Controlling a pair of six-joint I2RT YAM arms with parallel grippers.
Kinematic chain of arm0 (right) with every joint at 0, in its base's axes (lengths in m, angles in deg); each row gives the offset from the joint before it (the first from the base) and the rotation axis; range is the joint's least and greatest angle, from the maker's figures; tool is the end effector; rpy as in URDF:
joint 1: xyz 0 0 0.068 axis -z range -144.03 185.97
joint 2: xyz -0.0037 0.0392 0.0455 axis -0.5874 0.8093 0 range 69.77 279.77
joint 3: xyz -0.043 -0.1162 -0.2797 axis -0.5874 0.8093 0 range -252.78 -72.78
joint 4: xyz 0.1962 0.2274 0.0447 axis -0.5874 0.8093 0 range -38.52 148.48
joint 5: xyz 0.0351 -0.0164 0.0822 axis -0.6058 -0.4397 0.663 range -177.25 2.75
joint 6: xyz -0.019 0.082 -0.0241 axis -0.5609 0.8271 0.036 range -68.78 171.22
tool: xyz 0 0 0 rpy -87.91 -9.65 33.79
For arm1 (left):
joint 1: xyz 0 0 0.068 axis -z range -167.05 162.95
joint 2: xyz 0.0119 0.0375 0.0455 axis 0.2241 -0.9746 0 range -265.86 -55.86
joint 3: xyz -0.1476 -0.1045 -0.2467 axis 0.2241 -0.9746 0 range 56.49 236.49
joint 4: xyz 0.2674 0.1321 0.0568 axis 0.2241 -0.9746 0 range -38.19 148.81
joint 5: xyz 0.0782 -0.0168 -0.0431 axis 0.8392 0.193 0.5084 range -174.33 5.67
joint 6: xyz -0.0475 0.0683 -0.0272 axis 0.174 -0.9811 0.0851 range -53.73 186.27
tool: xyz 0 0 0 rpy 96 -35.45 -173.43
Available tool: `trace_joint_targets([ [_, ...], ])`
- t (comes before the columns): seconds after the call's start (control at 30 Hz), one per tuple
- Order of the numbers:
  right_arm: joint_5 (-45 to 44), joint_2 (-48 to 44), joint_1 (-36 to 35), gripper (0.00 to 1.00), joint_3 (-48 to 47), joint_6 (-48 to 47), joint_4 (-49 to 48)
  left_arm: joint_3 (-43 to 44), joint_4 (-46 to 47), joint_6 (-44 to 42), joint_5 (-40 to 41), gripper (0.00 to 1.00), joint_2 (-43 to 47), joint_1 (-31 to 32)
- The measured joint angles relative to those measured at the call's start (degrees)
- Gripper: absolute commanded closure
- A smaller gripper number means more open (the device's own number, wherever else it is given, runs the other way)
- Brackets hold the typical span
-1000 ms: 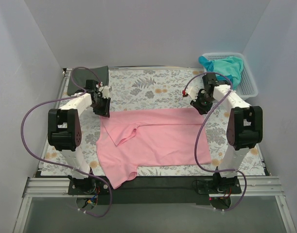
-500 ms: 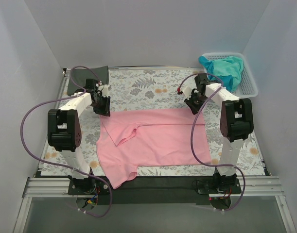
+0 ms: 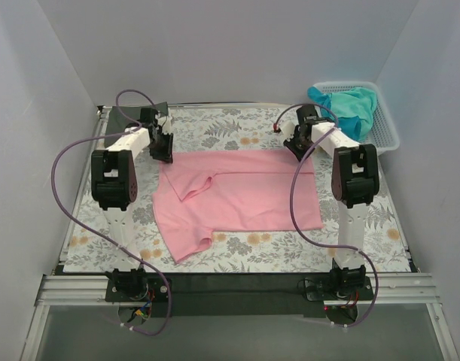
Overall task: Fold and stack the t-shirts
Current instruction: Fold the tshirt
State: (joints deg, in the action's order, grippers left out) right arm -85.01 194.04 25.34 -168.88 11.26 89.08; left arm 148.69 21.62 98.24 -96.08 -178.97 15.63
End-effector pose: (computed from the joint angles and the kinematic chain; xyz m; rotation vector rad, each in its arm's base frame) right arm 0.5239 0.1015 0.1378 -1.1731 2.4554 -0.0965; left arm 0.5166 -0.0400 0.1268 -0.6550 2.7281 -0.4373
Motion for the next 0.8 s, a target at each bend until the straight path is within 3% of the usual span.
trace_joint_targets([
  [0.13, -2.71, 4.81, 0.0, 0.74, -7.1, 0.37, -2.4, 10.08, 0.81, 0.0, -0.02, 0.78, -6.6, 0.0],
  [0.3, -3.82, 7.23, -0.02, 0.54, -11.1, 0.9, -4.33, 17.27, 0.17, -0.52, -0.92, 0.75, -10.75, 0.0],
  [0.43, -1.75, 3.32, -0.04, 0.31, -7.45, 0.87, -3.69, 17.75, -1.25, -1.84, -5.51, 0.64, -10.27, -0.26],
  [0.53, 1.42, -5.01, -0.33, 0.25, -0.48, 0.26, -1.79, 12.37, -0.61, -3.08, -10.71, 0.59, -4.96, -0.55],
  [0.7, 7.19, -23.74, -0.79, 0.31, 11.58, -3.26, 1.51, -1.62, -0.9, -7.13, -18.21, 0.58, 13.11, -1.33],
  [0.8, 9.25, -33.66, -1.27, 0.43, 20.04, -6.34, 2.99, -12.35, -1.01, -11.74, -22.43, 0.58, 27.19, -2.01],
])
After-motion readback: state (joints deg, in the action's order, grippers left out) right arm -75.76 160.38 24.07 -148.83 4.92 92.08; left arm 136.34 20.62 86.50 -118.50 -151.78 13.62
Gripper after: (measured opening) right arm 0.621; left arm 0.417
